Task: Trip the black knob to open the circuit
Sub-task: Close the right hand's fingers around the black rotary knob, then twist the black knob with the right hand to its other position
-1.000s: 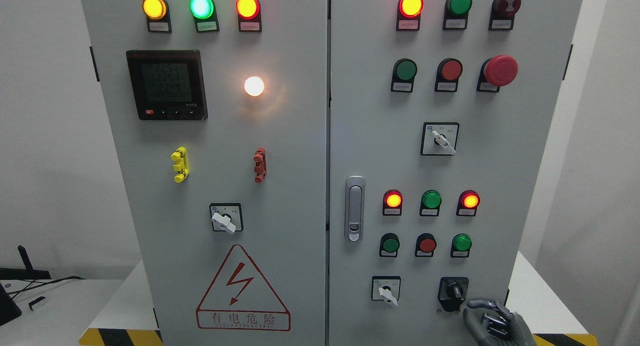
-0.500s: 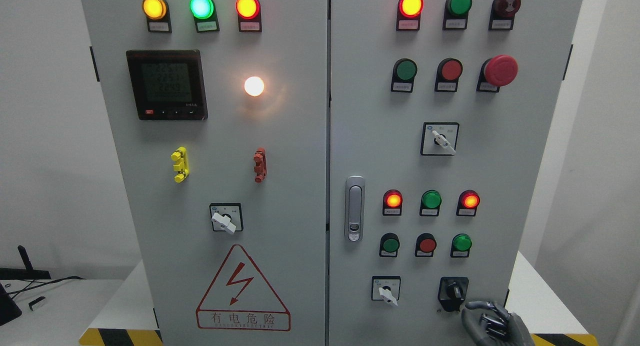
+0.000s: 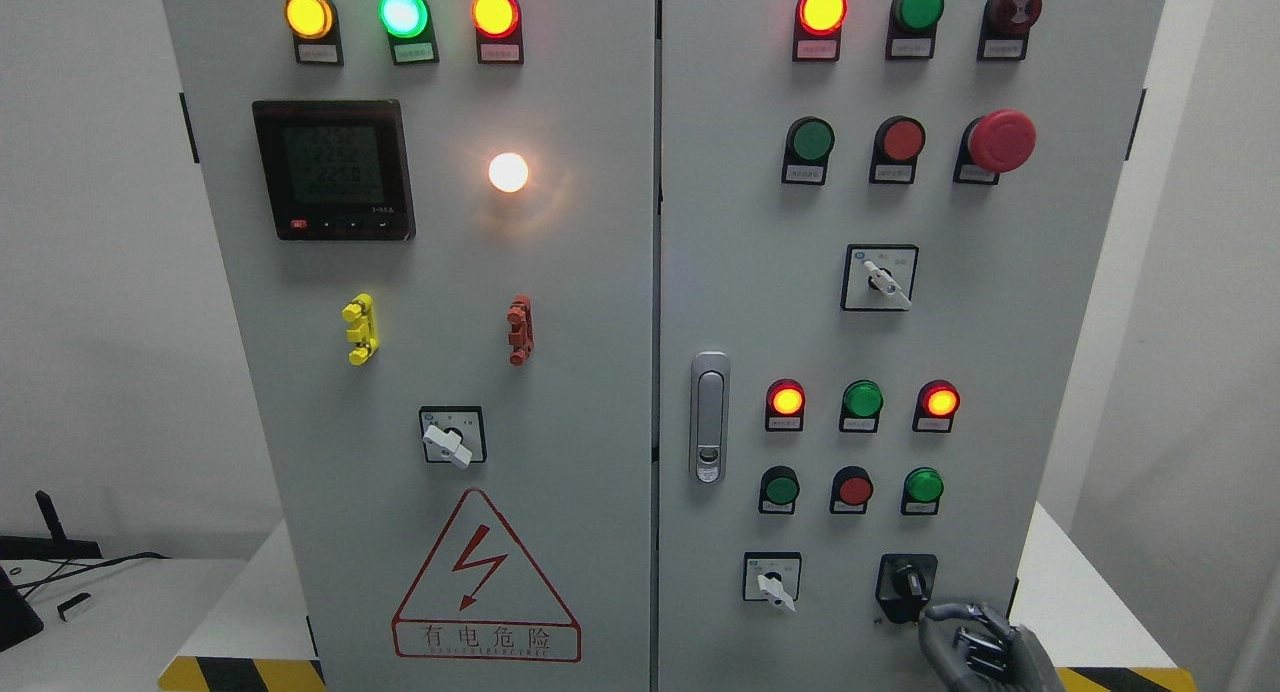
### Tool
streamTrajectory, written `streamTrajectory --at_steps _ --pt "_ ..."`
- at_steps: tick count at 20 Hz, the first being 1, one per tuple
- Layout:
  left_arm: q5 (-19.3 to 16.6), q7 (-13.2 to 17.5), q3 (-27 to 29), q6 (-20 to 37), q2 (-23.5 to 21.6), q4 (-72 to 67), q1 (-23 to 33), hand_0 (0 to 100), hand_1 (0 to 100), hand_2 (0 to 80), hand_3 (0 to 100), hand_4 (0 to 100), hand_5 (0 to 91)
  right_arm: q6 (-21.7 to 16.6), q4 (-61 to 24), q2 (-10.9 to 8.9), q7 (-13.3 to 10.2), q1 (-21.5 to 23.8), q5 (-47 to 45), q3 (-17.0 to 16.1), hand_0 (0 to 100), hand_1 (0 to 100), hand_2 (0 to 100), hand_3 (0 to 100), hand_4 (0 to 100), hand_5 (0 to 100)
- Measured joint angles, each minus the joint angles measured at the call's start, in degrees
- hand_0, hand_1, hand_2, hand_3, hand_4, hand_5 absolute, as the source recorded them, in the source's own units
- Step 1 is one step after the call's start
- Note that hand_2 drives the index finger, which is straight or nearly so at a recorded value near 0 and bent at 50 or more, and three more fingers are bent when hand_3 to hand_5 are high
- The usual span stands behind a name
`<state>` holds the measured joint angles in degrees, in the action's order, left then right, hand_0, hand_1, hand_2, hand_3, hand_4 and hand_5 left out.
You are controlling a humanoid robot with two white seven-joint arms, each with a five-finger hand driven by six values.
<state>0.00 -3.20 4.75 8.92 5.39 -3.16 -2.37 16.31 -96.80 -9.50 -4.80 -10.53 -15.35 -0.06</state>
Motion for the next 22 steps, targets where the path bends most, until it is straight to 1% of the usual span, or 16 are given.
streamTrajectory --at_steps 15,22 --pt "0.0 0.0 0.0 0.0 0.0 0.0 0.0 12 39 0.0 0 0 0.0 0.0 -0.03 -0.33 0.18 -0.42 0.02 0.04 47 81 49 100 98 89" --pt "0.0 0.0 0.0 0.0 0.0 0.0 0.0 12 39 0.0 0 0 0.0 0.93 -0.09 -0.15 0.2 -1.84 0.05 0.04 46 80 49 100 98 89"
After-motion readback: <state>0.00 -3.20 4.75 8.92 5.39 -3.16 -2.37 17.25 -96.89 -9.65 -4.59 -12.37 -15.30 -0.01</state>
